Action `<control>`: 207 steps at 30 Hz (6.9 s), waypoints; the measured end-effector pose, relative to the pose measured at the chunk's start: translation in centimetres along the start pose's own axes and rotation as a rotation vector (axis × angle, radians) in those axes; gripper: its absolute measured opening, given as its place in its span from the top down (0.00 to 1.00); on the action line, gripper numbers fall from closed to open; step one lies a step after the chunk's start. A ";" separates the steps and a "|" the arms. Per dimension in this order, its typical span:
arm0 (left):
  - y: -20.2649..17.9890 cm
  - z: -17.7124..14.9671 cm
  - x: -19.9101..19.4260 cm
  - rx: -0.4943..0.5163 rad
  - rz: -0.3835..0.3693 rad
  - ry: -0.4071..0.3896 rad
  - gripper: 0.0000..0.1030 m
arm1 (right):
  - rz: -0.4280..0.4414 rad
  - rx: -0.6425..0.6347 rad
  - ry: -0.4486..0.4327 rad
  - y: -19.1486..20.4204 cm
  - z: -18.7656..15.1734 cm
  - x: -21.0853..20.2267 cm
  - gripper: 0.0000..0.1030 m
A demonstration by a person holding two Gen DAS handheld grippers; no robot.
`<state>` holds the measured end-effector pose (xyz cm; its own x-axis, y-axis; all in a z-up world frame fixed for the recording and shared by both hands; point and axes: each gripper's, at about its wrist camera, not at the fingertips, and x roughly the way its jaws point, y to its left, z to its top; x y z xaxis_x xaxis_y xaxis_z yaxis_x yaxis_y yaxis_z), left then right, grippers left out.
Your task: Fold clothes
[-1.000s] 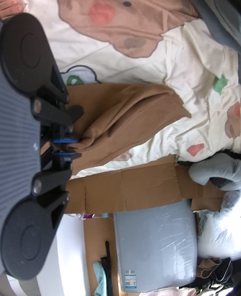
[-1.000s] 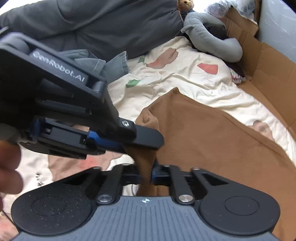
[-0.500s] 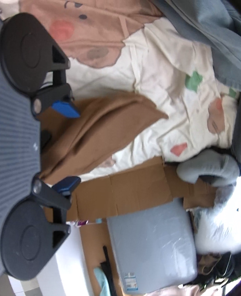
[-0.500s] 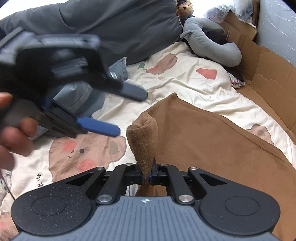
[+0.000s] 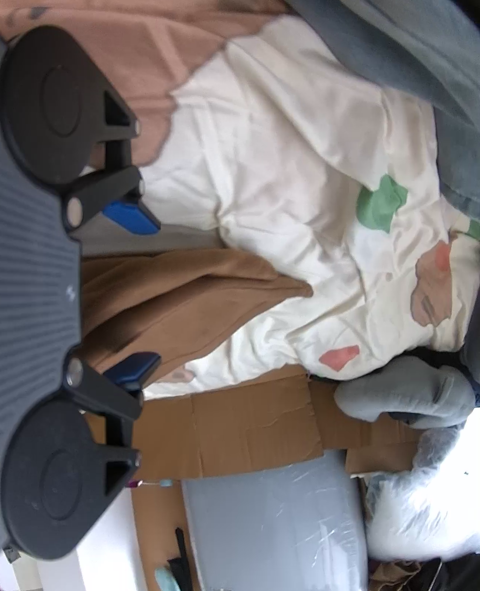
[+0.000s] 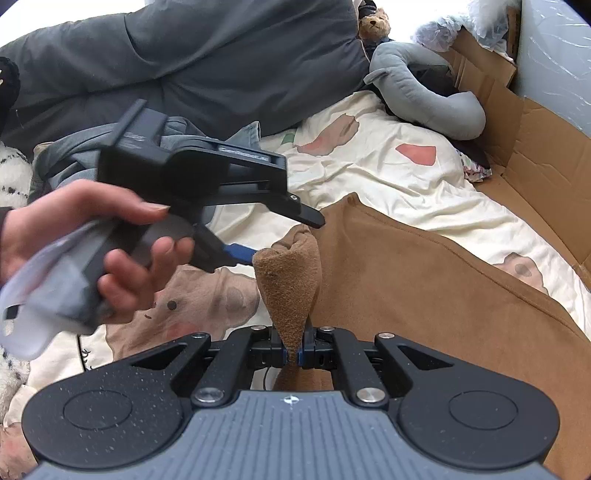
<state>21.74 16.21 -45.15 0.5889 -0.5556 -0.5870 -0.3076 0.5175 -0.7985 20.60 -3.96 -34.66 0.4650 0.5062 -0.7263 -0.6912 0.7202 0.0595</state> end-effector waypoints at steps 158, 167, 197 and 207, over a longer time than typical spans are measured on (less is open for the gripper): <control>-31.4 -21.6 32.5 1.098 0.236 0.330 0.80 | -0.179 1.351 -0.247 -26.9 -34.2 -20.1 0.70; -32.7 -14.8 28.3 1.152 0.326 0.248 0.59 | -0.271 1.224 -0.265 -28.0 -31.3 -21.3 0.70; -21.7 -8.1 28.4 0.945 0.323 0.211 0.68 | -0.373 0.998 -0.034 -29.3 -27.4 -15.6 0.71; -21.2 -6.8 24.7 0.894 0.263 0.258 0.68 | -0.367 0.907 -0.016 -30.5 -23.7 -14.8 0.71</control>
<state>37.72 -12.92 -43.68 0.3672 -0.4215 -0.8291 0.3392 0.8907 -0.3026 21.67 -44.65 -41.90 0.5783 0.1798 -0.7958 0.1821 0.9224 0.3407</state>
